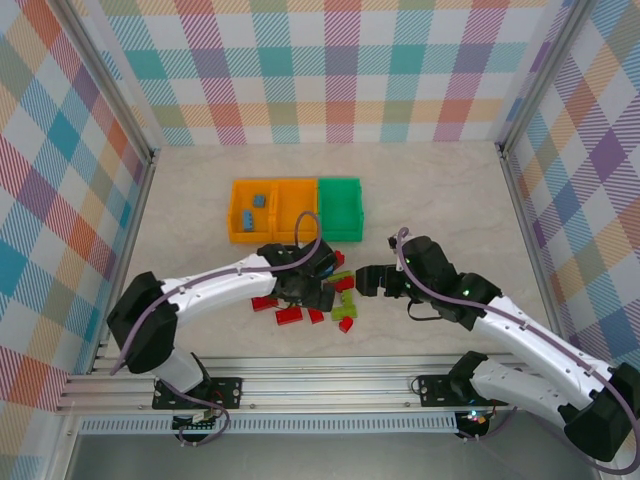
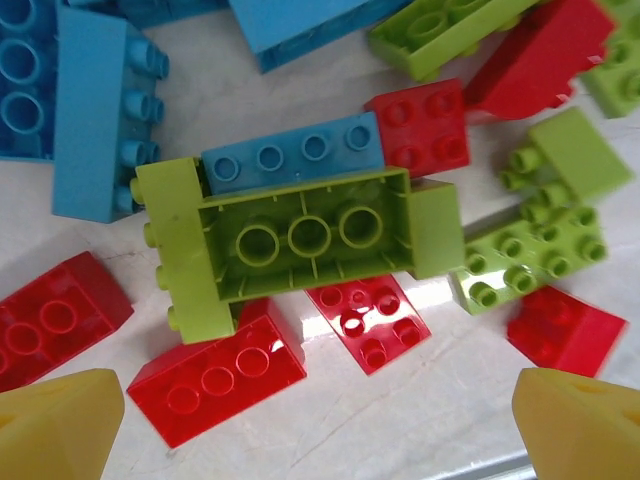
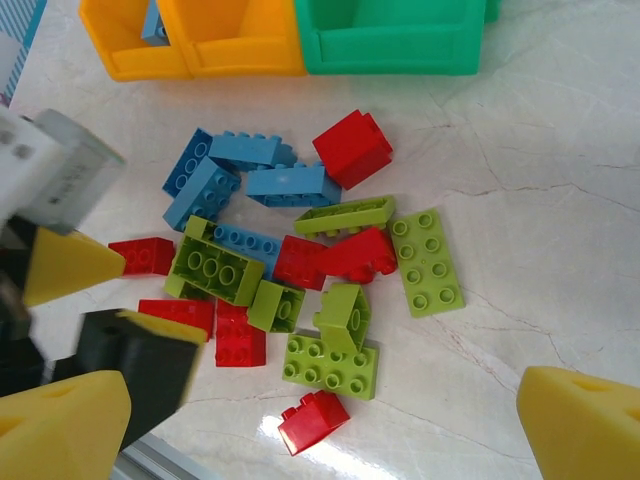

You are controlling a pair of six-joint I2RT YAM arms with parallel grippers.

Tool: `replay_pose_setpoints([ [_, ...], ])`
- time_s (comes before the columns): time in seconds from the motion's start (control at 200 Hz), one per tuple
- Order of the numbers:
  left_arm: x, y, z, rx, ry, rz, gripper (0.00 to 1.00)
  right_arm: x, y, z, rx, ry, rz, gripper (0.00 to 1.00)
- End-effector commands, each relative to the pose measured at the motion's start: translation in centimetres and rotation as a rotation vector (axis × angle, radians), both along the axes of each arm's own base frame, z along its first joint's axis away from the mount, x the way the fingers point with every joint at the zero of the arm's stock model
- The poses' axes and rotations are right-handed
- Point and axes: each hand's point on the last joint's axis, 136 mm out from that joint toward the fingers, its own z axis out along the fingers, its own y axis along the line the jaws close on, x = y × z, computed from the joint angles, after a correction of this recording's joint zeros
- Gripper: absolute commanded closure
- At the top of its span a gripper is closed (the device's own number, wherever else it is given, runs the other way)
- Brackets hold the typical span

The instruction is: Sort the legos into containers by color

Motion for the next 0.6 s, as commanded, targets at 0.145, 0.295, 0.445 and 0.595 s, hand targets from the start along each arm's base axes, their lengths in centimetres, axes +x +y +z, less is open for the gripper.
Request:
replay_pose_setpoints([
  [0.145, 2.3, -0.8, -1.7, 0.048, -0.048, 0.031, 0.00, 0.1, 0.1, 0.6, 0.048, -0.005, -0.023, 0.00],
  [0.295, 2.8, -1.4, -3.3, 0.037, -0.026, 0.043, 0.01, 0.1, 0.2, 0.7, 0.043, 0.003, -0.021, 0.00],
  [0.445, 3.4, -1.1, -3.8, 0.031, -0.039, 0.066, 0.08, 0.0, -0.1, 0.6, 0.038, 0.008, -0.025, 0.00],
  [0.595, 3.8, -0.6, -3.7, 0.045, -0.056, 0.081, 0.21, -0.1, -0.1, 0.6, 0.041, 0.011, -0.029, 0.00],
])
